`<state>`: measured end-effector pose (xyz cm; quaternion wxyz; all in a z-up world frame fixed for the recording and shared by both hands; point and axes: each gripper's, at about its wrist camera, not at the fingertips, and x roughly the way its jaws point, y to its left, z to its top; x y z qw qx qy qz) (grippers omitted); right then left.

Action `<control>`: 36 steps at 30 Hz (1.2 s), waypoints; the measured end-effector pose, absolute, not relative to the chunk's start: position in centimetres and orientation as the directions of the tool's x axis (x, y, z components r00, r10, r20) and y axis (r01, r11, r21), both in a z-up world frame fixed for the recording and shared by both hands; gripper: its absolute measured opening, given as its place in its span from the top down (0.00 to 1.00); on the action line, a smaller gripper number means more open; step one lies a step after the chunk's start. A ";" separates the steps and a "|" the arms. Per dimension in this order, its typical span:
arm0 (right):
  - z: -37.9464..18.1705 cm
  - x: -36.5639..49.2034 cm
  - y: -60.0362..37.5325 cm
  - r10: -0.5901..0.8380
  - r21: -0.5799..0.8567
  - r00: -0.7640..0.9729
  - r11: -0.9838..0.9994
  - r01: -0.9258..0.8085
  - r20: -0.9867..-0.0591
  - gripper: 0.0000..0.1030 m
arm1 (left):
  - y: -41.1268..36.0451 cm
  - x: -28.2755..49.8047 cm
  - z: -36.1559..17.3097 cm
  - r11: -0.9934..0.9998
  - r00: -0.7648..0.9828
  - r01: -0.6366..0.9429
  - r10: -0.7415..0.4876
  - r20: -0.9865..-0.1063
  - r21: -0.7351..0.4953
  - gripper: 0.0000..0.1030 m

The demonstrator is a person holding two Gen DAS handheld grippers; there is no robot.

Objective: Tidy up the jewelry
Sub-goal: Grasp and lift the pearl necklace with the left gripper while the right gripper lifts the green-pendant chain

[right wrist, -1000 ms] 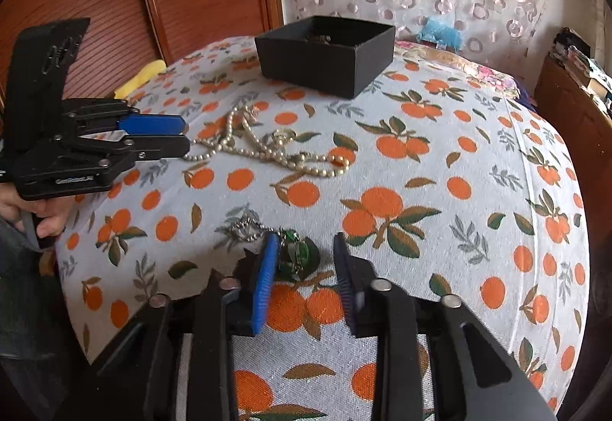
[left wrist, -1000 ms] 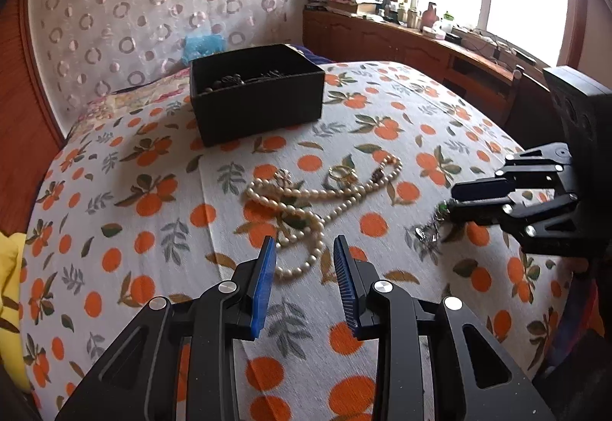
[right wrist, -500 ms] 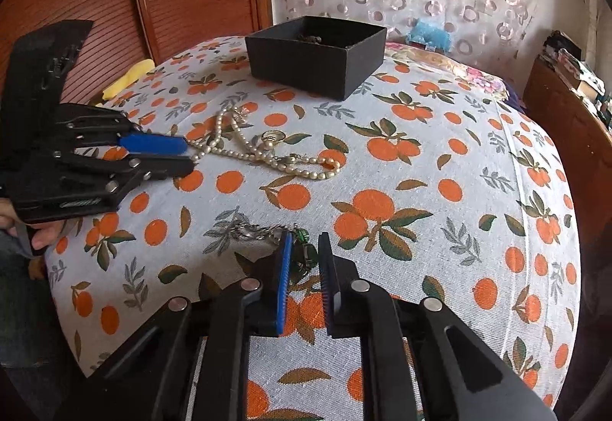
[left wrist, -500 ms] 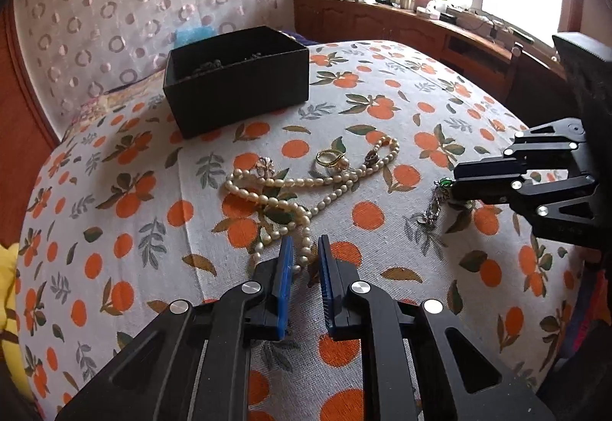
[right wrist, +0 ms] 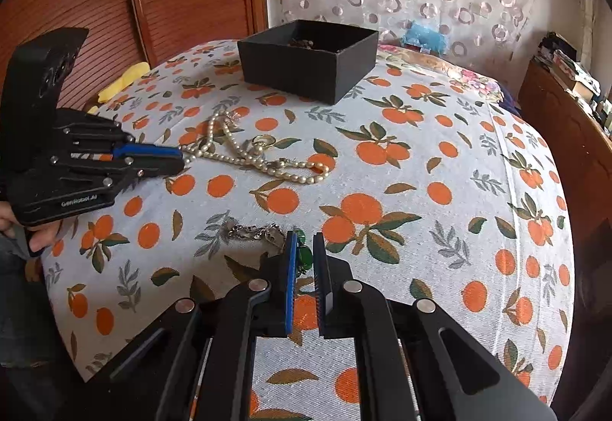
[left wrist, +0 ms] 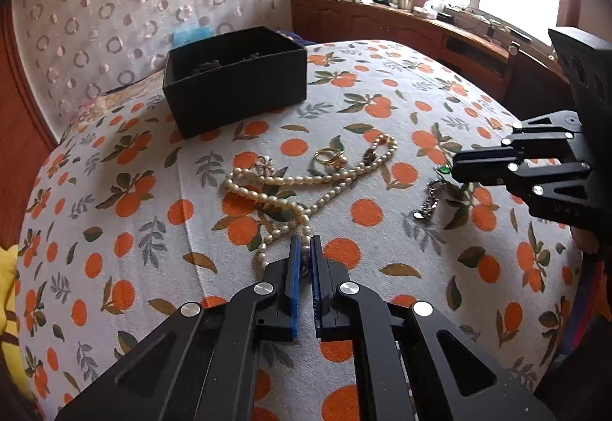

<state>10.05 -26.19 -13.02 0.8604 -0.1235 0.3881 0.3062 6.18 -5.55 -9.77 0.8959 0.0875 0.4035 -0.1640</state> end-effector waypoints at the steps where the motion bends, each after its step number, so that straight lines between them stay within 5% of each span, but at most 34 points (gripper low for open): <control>1: -12.9 10.0 -26.3 0.431 0.024 0.514 0.783 -0.621 -0.742 0.91 | -5.6 6.0 -9.4 0.931 0.628 0.363 -0.228 -0.744 0.021 0.96; 36: -6.6 12.1 -23.9 0.480 -0.021 0.600 0.770 -0.638 -0.639 0.91 | -2.2 5.8 5.5 0.954 0.842 0.301 -0.266 -0.470 -0.001 0.96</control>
